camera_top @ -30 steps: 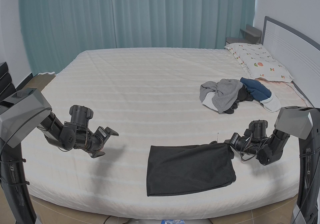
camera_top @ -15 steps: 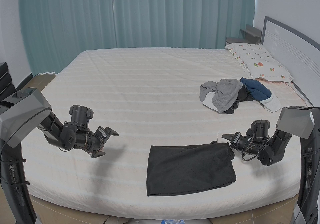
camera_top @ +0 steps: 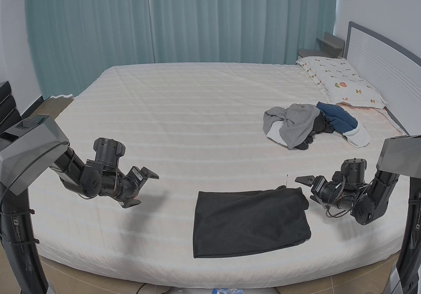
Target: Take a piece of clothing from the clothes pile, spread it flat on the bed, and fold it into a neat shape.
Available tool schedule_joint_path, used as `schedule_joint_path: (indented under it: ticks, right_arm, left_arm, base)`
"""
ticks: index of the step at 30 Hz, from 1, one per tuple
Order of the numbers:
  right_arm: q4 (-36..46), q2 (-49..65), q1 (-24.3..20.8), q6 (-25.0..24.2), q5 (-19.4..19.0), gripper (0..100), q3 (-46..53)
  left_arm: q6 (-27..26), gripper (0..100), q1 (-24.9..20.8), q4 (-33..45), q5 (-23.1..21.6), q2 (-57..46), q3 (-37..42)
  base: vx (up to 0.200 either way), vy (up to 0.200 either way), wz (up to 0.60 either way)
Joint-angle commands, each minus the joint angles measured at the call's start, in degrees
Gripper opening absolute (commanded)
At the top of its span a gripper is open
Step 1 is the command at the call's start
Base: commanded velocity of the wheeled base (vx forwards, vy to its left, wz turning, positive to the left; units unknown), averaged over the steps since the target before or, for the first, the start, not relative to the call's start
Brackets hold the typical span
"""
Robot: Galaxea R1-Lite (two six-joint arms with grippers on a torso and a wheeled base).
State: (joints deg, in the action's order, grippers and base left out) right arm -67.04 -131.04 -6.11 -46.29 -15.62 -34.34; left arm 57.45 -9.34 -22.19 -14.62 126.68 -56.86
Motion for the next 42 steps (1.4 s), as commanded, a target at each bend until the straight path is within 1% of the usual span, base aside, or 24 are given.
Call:
schedule_joint_path:
  ticks: [1,2,6,10,13,18,19,21,22,23,25,28,33,41,42]
  right_arm:
    - [-2.3,2.4,-0.8,-0.9,0.0,100,4.5]
    - [-4.0,2.1,-0.8,-1.0,-0.1,100,6.1]
    - [-5.6,1.6,-1.0,-0.9,-0.2,100,8.1]
    - [-6.0,1.7,-1.5,-0.7,-0.4,100,9.9]
    - [-6.1,1.9,-3.3,-0.6,-0.4,100,11.1]
    - [-6.5,2.2,-6.1,-0.6,-0.4,100,12.9]
    - [-7.8,1.9,-7.3,-0.6,-0.3,100,13.6]
    - [-8.4,1.8,-7.7,-0.6,-0.3,100,14.0]
    - [-10.0,1.6,-8.8,-0.6,-0.3,100,15.4]
    - [-10.4,1.5,-9.3,-0.6,-0.3,100,15.9]
    - [-11.0,1.5,-10.2,-0.6,-0.3,100,16.8]
    - [-11.0,1.5,-11.0,-0.6,-0.3,100,17.2]
    - [-11.0,0.7,-11.5,-0.4,-0.2,100,17.4]
    - [-11.0,0.7,-11.7,-0.4,-0.2,100,17.5]
    - [-11.0,0.6,-11.7,-0.4,-0.2,100,17.4]
  left_arm:
    - [0.1,100,-2.3,0.0,0.0,-1.0,2.0]
    - [0.1,100,-3.1,0.0,0.0,-1.3,2.8]
    - [0.3,100,-4.1,0.1,0.1,-1.6,3.0]
    - [0.3,100,-5.5,0.0,1.8,-1.7,3.2]
    - [0.2,100,-7.1,-0.1,3.5,-1.2,2.4]
    - [-0.1,100,-10.2,-0.3,7.1,-0.7,0.6]
    - [-0.2,100,-10.9,-0.5,9.2,0.7,-1.4]
    - [-0.2,100,-11.1,-0.5,9.9,1.5,-2.3]
    - [-0.3,100,-12.2,-0.5,11.6,3.6,-4.7]
    - [-0.6,100,-12.4,-0.6,12.4,4.5,-5.5]
    - [-2.5,100,-12.5,-0.5,13.9,6.3,-7.7]
    - [-4.5,100,-12.5,-0.6,14.4,9.5,-10.4]
    - [-4.6,100,-13.3,-0.6,15.1,11.8,-13.7]
    - [-4.7,100,-14.1,-0.4,15.1,13.4,-16.1]
    - [-4.8,100,-14.7,-0.3,15.1,13.4,-16.1]
  base:
    - [0.000,-0.200,0.00]
    - [0.000,-0.200,0.00]
    - [0.000,-0.200,0.00]
    - [0.000,-0.200,0.00]
    - [0.000,0.000,0.00]
    - [0.000,0.000,0.00]
    - [0.000,0.000,0.00]
    - [0.000,0.000,0.00]
    - [0.000,0.000,0.00]
    - [0.000,0.000,0.00]
    - [0.000,0.000,0.00]
    - [0.000,0.000,0.00]
    - [0.000,0.000,0.00]
    - [0.000,0.000,0.00]
    - [0.000,0.000,0.00]
